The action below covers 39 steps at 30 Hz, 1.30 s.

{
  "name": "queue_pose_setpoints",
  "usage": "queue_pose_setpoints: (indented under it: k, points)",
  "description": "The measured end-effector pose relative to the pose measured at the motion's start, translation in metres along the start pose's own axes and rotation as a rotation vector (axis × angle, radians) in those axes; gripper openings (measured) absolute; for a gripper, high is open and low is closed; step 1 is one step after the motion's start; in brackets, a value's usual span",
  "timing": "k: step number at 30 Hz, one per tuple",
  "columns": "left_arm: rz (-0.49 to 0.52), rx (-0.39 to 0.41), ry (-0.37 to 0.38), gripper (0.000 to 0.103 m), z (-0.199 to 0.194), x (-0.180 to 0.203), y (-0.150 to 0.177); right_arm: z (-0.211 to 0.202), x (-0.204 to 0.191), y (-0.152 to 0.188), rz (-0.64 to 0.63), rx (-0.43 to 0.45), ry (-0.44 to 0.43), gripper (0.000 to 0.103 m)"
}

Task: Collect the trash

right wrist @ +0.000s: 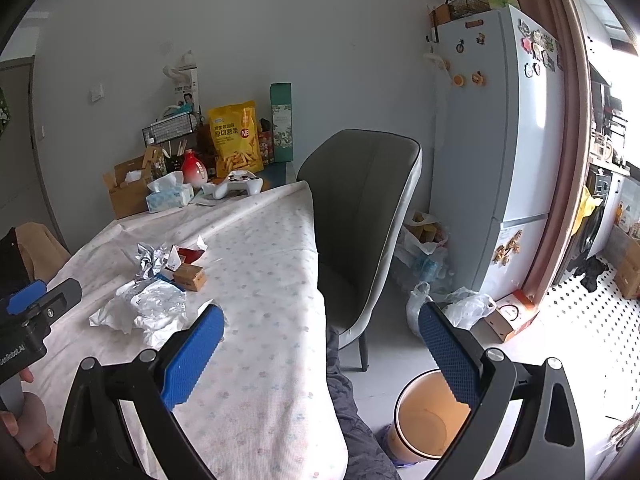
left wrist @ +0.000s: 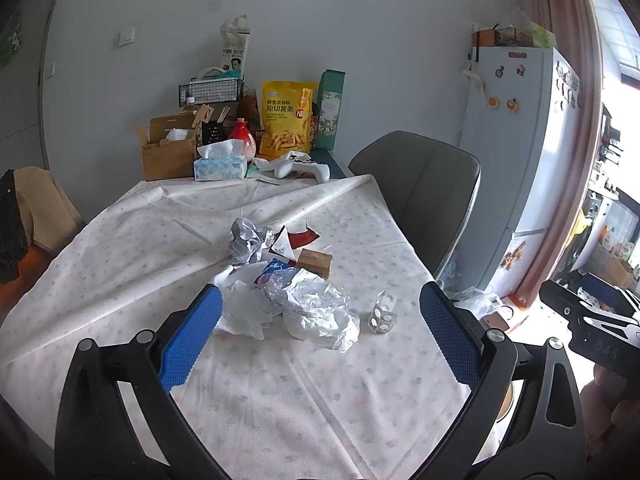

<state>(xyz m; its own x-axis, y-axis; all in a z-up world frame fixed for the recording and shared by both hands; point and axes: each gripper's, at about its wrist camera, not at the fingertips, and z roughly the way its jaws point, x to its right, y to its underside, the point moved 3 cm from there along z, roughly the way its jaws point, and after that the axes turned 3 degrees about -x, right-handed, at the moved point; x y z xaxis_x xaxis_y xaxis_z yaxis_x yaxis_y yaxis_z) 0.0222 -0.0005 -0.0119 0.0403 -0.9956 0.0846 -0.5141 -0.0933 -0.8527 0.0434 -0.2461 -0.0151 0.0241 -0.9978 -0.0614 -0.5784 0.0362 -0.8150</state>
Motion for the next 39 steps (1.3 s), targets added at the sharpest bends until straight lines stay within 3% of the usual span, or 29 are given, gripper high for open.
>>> queue_pose_setpoints:
  k: [39]
  points:
    - [-0.008,0.021,-0.045,0.098,-0.0054,-0.0109,-0.0038,0.0006,-0.0002,-0.0002,0.006,0.005,-0.069,0.095]
